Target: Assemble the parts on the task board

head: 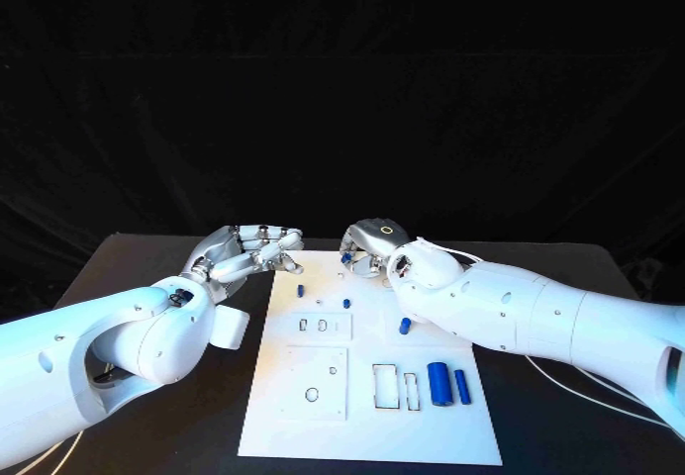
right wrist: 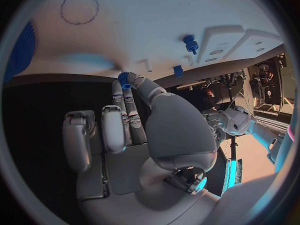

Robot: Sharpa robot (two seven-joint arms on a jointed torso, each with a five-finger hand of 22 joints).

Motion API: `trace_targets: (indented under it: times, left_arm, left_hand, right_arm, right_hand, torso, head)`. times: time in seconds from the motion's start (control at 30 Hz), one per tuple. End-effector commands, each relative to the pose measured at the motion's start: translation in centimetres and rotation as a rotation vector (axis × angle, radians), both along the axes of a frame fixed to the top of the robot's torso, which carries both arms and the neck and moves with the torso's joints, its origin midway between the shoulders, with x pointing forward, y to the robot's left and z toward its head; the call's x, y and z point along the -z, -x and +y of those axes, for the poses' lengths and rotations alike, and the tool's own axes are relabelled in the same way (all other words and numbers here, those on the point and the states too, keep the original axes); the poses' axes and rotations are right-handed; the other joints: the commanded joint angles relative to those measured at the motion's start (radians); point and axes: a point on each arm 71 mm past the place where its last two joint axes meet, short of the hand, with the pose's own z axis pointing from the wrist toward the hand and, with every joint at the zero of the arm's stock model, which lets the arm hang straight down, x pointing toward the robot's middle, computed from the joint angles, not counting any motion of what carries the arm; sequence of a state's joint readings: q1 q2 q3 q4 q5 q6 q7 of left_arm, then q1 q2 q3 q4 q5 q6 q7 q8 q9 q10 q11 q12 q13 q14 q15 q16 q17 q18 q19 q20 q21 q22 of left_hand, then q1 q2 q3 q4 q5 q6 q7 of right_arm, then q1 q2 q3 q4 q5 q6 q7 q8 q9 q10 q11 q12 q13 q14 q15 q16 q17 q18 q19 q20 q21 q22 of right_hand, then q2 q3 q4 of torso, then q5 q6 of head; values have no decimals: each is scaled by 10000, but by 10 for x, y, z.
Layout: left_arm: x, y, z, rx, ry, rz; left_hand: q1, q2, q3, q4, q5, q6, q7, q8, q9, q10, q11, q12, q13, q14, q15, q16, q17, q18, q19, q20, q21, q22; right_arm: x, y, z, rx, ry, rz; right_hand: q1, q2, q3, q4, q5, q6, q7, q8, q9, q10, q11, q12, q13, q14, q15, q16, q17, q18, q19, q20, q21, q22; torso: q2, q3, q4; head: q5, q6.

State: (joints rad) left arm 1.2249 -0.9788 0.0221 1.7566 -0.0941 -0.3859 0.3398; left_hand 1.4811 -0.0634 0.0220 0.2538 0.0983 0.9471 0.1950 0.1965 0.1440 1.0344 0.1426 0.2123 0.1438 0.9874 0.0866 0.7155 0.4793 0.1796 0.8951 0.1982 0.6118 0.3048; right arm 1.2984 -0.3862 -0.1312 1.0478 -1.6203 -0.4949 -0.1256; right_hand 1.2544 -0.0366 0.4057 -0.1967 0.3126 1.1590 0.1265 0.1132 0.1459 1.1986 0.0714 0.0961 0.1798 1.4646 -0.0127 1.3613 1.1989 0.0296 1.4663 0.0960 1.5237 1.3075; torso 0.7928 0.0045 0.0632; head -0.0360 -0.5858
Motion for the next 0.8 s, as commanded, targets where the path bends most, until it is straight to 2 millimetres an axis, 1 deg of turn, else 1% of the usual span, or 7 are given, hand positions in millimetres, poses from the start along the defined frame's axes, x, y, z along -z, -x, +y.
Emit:
trace_targets:
  times: [0.03,0.23,0.33,0.43,0.57,0.67,0.8]
  left_arm:
    - [-2,0,-2,108,84,-56]
    - [-2,0,-2,109,81,-53]
    - [-2,0,-2,103,76,-49]
    - [-2,-1,-2,95,72,-45]
    - [-2,-1,-2,117,76,-34]
    - [-2,-1,-2,113,72,-27]
    - [-2,-1,-1,92,67,-20]
  left_hand:
    - [-41,67,-8,28,-37,-77,-12,6,16,-78,-24,-54,9,-78,-26,38,-4,-11,-59,-17,34,10]
    - [-41,67,-8,28,-37,-77,-12,6,16,-78,-24,-54,9,-78,-26,38,-4,-11,-59,-17,34,10]
    - [-41,67,-8,28,-37,-77,-12,6,16,-78,-24,-54,9,-78,-26,38,-4,-11,-59,-17,34,10]
    - [-43,70,-11,32,-37,-79,-9,6,18,-82,-23,-52,12,-87,-24,38,-6,-11,-71,-14,37,12]
    - [-43,70,-11,32,-37,-79,-9,6,18,-82,-23,-52,12,-87,-24,38,-6,-11,-71,-14,37,12]
    - [-44,71,-11,33,-37,-80,-8,6,18,-84,-22,-52,12,-89,-23,38,-6,-10,-74,-13,38,13]
    - [-44,71,-11,33,-37,-80,-8,6,18,-84,-22,-52,12,-89,-23,38,-6,-10,-74,-13,38,13]
  right_arm:
    - [2,-1,1,77,306,132]
    - [3,-2,1,65,377,232]
    - [4,-2,2,38,421,300]
    - [4,-2,2,22,429,321]
    - [3,-2,1,-5,388,296]
    - [2,0,-1,-29,334,281]
    - [-1,5,-9,-34,194,244]
  right_hand:
    - [-92,-79,40,127,-121,-97,57,-30,13,-117,6,-91,-7,411,57,41,-42,-41,301,42,-85,1584]
    - [-216,-243,67,250,-227,-409,163,-223,-22,-420,122,-256,-72,362,151,-40,-215,10,142,115,-210,1372]
    - [-355,-441,11,353,-140,-624,261,-367,-56,-814,233,-349,-166,290,253,-186,-475,102,-138,193,-434,990]
    - [-392,-568,-38,420,-117,-869,346,-497,-105,-1099,317,-339,-232,215,321,-345,-749,179,-366,264,-629,677]
    - [-427,-705,-164,499,-103,-1096,393,-518,-150,-1321,373,-304,-267,158,361,-473,-964,239,-536,325,-795,433]
    - [-431,-733,-202,520,-66,-1130,397,-514,-156,-1337,377,-286,-264,137,364,-530,-1064,255,-576,334,-838,373]
    - [-431,-740,-244,561,-27,-1105,389,-483,-148,-1315,369,-243,-252,133,362,-544,-1087,258,-578,340,-854,362]
  torso:
    - [6,-7,-2]
    - [9,-10,1]
    - [7,-6,-1]
    - [8,-6,-2]
    - [5,-6,1]
    - [-4,-7,-19]
    - [-31,-8,-47]
  head:
    - [-12,-22]
    - [-7,-1]
    - [-1,-8]
    - [-1,-5]
    - [-14,0]
    - [-30,20]
    - [-6,19]
